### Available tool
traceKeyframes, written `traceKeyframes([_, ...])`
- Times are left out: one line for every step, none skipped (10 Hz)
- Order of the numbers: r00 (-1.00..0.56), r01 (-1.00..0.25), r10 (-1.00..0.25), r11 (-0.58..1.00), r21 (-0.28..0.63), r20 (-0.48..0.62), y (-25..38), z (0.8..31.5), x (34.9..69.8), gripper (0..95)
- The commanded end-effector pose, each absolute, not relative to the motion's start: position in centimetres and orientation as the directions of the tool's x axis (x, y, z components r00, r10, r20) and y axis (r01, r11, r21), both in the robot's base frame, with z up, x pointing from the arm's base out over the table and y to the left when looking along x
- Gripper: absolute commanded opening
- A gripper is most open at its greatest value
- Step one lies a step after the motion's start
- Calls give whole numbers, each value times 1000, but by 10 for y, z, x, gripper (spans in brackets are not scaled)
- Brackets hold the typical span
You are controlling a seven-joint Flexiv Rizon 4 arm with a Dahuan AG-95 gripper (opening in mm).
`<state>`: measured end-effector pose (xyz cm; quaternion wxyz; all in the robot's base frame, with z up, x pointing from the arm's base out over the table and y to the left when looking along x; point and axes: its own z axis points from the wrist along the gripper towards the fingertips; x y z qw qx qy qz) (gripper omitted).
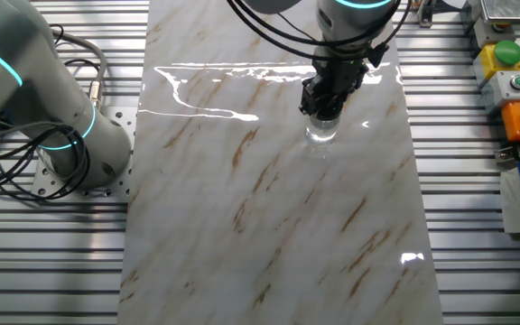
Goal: Unscrew the lid from the jar
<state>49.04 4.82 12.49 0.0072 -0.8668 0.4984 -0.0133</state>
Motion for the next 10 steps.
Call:
traceKeyframes([415,-909,-910,-415,-30,18,49,128,491,0])
traceKeyframes([368,-929,-930,-368,-31,18,50,129,490,0])
traceKeyframes([318,-947,-948,-319,-33,19,50,130,490,0])
traceKeyframes([223,-974,-975,-223,-34,14,50,131,490,0])
traceKeyframes([179,-983,-984,-179,-35,13,51,131,491,0])
traceKeyframes([141,-989,-990,-141,-38,11,51,130,491,0])
traceKeyframes([81,-996,-997,-81,-41,-7,51,130,491,0])
traceKeyframes([64,-997,-997,-63,-43,-33,51,130,491,0])
traceKeyframes([56,-998,-997,-54,-45,-54,51,130,491,0])
traceKeyframes([54,-998,-997,-51,-46,-63,51,131,490,0])
